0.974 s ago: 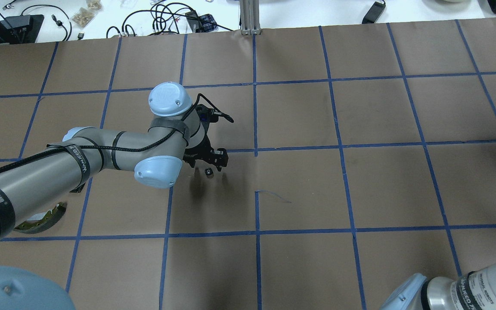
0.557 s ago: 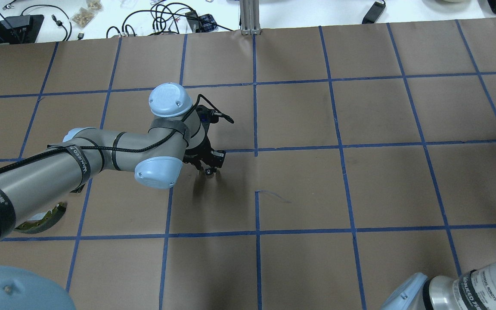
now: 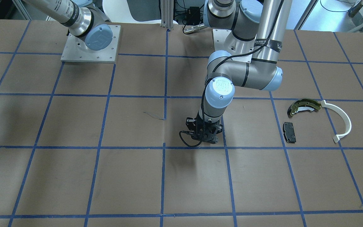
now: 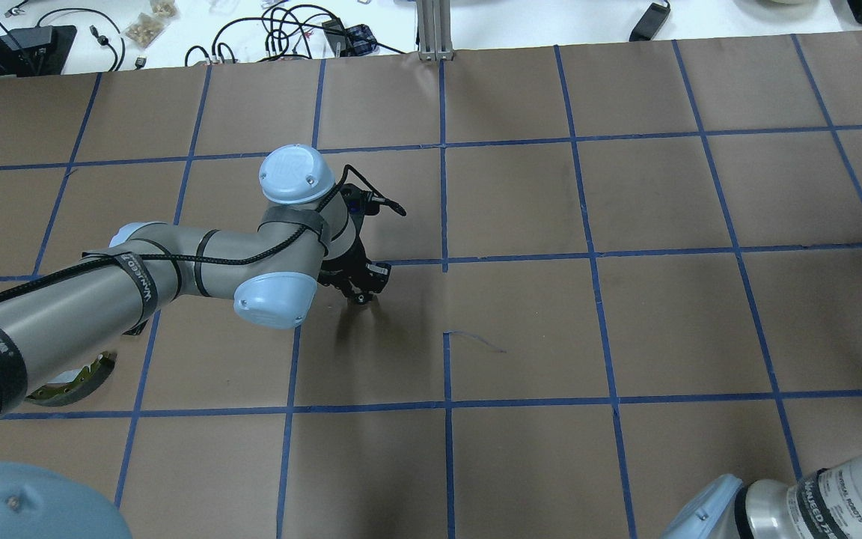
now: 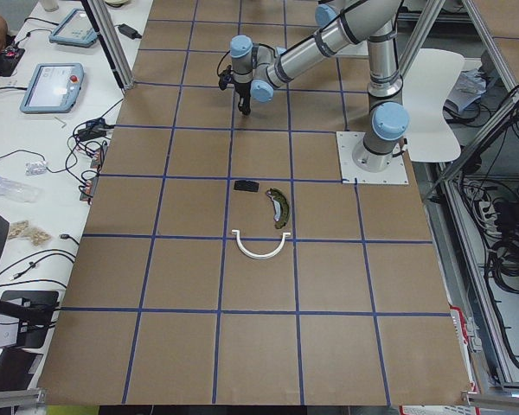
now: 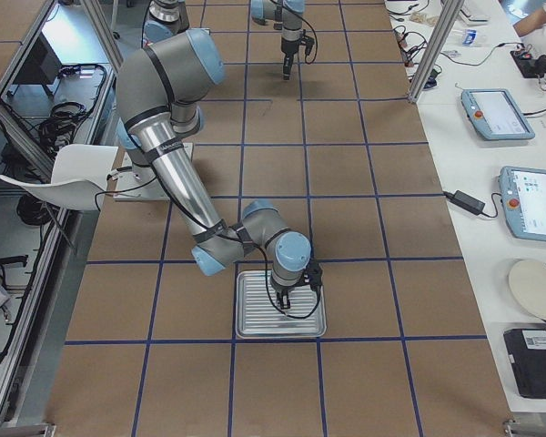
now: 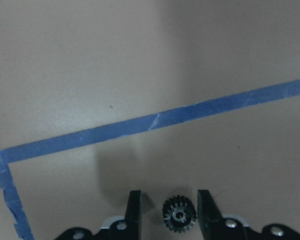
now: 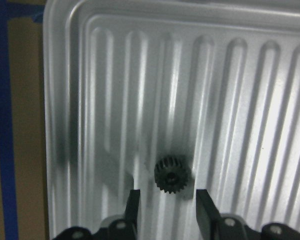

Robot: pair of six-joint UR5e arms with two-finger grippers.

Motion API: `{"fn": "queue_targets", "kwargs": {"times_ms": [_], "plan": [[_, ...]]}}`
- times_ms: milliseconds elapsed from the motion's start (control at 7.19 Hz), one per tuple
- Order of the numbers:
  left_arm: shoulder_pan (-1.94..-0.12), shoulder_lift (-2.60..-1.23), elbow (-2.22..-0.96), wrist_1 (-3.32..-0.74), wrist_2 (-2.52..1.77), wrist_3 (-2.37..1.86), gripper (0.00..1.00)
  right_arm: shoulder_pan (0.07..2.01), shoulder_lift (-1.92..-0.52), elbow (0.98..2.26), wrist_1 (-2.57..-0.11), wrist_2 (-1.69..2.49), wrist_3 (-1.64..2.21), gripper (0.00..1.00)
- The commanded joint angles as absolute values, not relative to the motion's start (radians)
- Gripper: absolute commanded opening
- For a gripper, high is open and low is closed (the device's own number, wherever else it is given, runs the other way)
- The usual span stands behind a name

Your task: Place bearing gear from tray to pile

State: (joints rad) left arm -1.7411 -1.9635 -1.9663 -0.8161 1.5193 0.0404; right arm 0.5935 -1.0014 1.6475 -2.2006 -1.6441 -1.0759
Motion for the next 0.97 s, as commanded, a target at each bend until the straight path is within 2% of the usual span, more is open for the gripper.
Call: {"fn": "queue_targets", "kwargs": {"times_ms": [0, 418, 696, 835], "plan": [[-1.741, -1.965, -1.965, -0.821, 1.520, 0.040, 0.00, 0.600, -0.997, 1.646, -2.212, -1.632, -1.072, 0.53], [-1.721, -1.918, -1.925, -0.924, 1.549, 0.025, 0.00, 0.600, -0.994, 1.638, -2.221, -1.608, -1.072, 0.53], [-1.575, -1.870, -1.759, -1.198, 1.618, 0.031, 0.00, 0.600, -0.993, 1.643, -2.221, -1.609, -1.075, 0.51], [-1.502, -1.859, -1.699, -1.279, 1.618, 0.040, 0.00, 0.600, -0.992, 1.640, -2.221, -1.609, -1.074, 0.42]]}}
